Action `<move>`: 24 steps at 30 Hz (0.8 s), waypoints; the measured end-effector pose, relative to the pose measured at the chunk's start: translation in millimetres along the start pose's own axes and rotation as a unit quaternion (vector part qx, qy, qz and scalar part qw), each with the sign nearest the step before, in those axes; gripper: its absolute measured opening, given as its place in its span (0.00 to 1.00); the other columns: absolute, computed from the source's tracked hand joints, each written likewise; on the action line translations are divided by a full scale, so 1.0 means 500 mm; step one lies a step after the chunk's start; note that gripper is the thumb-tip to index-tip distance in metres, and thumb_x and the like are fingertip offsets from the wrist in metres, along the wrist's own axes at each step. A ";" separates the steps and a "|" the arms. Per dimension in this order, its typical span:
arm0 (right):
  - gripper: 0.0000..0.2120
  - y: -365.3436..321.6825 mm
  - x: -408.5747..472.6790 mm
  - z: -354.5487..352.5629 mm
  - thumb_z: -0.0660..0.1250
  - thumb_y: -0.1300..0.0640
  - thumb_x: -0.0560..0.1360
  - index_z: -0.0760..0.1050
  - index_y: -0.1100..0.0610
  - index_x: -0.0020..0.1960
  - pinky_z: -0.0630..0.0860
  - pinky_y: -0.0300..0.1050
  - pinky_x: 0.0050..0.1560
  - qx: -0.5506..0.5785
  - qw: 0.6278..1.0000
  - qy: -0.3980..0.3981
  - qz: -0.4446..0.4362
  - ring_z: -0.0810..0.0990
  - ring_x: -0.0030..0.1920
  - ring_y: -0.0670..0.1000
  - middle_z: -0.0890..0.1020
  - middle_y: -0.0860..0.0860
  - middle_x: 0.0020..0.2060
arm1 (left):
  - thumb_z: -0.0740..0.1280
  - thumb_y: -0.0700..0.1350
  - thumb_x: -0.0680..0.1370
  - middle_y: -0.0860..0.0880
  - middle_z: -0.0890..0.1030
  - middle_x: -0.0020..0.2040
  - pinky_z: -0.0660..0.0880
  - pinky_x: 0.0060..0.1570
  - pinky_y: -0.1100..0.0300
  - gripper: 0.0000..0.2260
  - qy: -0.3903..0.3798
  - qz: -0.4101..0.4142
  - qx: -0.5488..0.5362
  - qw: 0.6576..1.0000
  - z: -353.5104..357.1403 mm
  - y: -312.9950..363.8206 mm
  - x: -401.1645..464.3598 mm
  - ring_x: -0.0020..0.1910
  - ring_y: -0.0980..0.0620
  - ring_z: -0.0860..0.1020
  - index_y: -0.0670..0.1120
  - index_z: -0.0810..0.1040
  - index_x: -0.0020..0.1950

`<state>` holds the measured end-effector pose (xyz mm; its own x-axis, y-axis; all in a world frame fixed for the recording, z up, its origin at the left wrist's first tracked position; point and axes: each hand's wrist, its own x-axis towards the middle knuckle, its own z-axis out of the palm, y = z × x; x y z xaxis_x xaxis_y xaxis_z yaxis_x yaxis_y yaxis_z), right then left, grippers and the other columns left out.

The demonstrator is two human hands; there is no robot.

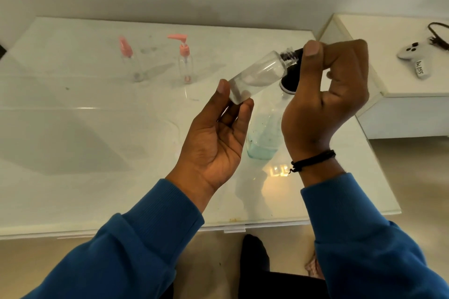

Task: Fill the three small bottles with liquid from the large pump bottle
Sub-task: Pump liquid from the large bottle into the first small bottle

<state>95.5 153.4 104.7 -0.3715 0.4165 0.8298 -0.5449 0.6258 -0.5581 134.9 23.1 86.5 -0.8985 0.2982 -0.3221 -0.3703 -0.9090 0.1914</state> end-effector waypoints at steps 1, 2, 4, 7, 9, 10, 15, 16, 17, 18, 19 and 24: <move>0.13 0.001 0.000 0.000 0.66 0.66 0.79 0.76 0.63 0.36 0.69 0.55 0.39 -0.001 1.000 -0.001 0.000 0.70 0.38 0.52 0.73 0.51 0.35 | 0.75 0.44 0.67 0.41 0.82 0.60 0.82 0.39 0.62 0.29 0.001 -0.001 0.000 1.000 0.000 0.000 -0.001 0.50 0.49 0.83 0.40 0.78 0.67; 0.13 0.000 0.002 -0.001 0.66 0.66 0.79 0.76 0.63 0.36 0.69 0.55 0.39 -0.002 1.000 -0.003 -0.003 0.70 0.38 0.52 0.73 0.52 0.34 | 0.75 0.44 0.67 0.41 0.82 0.59 0.82 0.39 0.62 0.28 0.000 -0.002 0.002 1.000 0.001 0.000 -0.001 0.49 0.49 0.83 0.40 0.79 0.67; 0.14 -0.003 0.012 -0.001 0.66 0.65 0.79 0.75 0.63 0.35 0.68 0.51 0.41 -0.010 1.000 -0.001 -0.013 0.71 0.37 0.56 0.74 0.54 0.33 | 0.75 0.45 0.67 0.41 0.83 0.57 0.82 0.37 0.62 0.28 -0.004 -0.002 0.004 1.000 0.004 0.001 0.000 0.48 0.49 0.83 0.40 0.79 0.66; 0.15 -0.005 0.015 0.001 0.66 0.64 0.79 0.74 0.64 0.34 0.67 0.51 0.40 -0.011 1.000 0.005 -0.012 0.70 0.36 0.58 0.73 0.56 0.32 | 0.75 0.45 0.68 0.41 0.83 0.55 0.81 0.37 0.62 0.27 -0.006 0.000 0.004 1.000 0.005 0.001 0.000 0.47 0.49 0.83 0.39 0.79 0.66; 0.14 -0.005 0.006 0.002 0.66 0.65 0.79 0.74 0.63 0.35 0.68 0.55 0.38 -0.006 1.000 0.005 -0.010 0.69 0.37 0.54 0.72 0.52 0.34 | 0.75 0.45 0.68 0.41 0.83 0.57 0.82 0.38 0.62 0.28 -0.003 -0.001 0.002 1.000 0.002 0.001 0.000 0.48 0.49 0.83 0.39 0.78 0.67; 0.13 -0.003 0.004 0.002 0.66 0.66 0.79 0.75 0.63 0.35 0.68 0.56 0.38 -0.004 1.000 0.004 -0.010 0.69 0.37 0.52 0.72 0.51 0.35 | 0.75 0.45 0.68 0.41 0.82 0.58 0.82 0.38 0.62 0.28 -0.002 -0.001 0.003 1.000 0.000 0.001 0.000 0.49 0.49 0.83 0.40 0.78 0.67; 0.15 -0.001 0.017 0.000 0.67 0.64 0.79 0.74 0.64 0.34 0.67 0.52 0.39 -0.012 1.000 0.002 -0.015 0.71 0.36 0.58 0.74 0.56 0.32 | 0.75 0.45 0.68 0.41 0.82 0.59 0.82 0.39 0.62 0.30 -0.004 0.003 0.006 1.000 0.002 0.000 0.002 0.51 0.49 0.82 0.40 0.77 0.69; 0.15 -0.002 0.018 0.000 0.67 0.64 0.79 0.74 0.64 0.33 0.66 0.50 0.39 -0.012 1.000 0.005 -0.012 0.70 0.36 0.59 0.74 0.57 0.31 | 0.75 0.45 0.68 0.41 0.82 0.59 0.82 0.38 0.62 0.29 -0.005 0.003 0.004 1.000 0.003 0.000 0.002 0.50 0.49 0.82 0.40 0.77 0.69; 0.15 -0.003 0.016 0.001 0.66 0.64 0.79 0.74 0.64 0.33 0.66 0.48 0.39 -0.010 1.000 0.006 -0.008 0.70 0.36 0.57 0.73 0.58 0.31 | 0.75 0.45 0.68 0.41 0.82 0.59 0.82 0.38 0.62 0.29 -0.004 0.003 0.001 1.000 0.002 0.000 0.002 0.50 0.49 0.82 0.40 0.77 0.68; 0.15 -0.003 0.011 0.001 0.66 0.64 0.79 0.74 0.64 0.34 0.66 0.48 0.39 -0.007 1.000 0.005 -0.005 0.69 0.37 0.56 0.73 0.59 0.31 | 0.75 0.45 0.68 0.41 0.82 0.59 0.82 0.39 0.62 0.29 -0.003 0.003 0.000 1.000 0.001 0.000 0.001 0.50 0.49 0.82 0.40 0.77 0.68; 0.15 -0.002 0.006 0.001 0.66 0.65 0.79 0.75 0.64 0.34 0.66 0.49 0.39 -0.003 1.000 0.003 -0.003 0.69 0.37 0.54 0.73 0.58 0.32 | 0.75 0.45 0.68 0.41 0.82 0.60 0.82 0.39 0.61 0.29 -0.003 0.002 0.000 1.000 0.001 0.000 0.001 0.50 0.49 0.82 0.40 0.78 0.68; 0.14 -0.002 0.011 0.000 0.66 0.64 0.79 0.74 0.64 0.34 0.67 0.50 0.40 -0.003 1.000 0.000 -0.007 0.70 0.37 0.55 0.73 0.55 0.33 | 0.75 0.44 0.68 0.41 0.82 0.59 0.82 0.38 0.62 0.29 -0.001 -0.001 0.000 1.000 0.001 0.000 -0.001 0.49 0.49 0.83 0.40 0.78 0.68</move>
<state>93.6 155.1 109.8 -0.3635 0.4071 0.8379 -0.5452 0.6364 -0.5457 135.0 23.4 87.3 -0.8980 0.3006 -0.3214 -0.3723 -0.9083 0.1909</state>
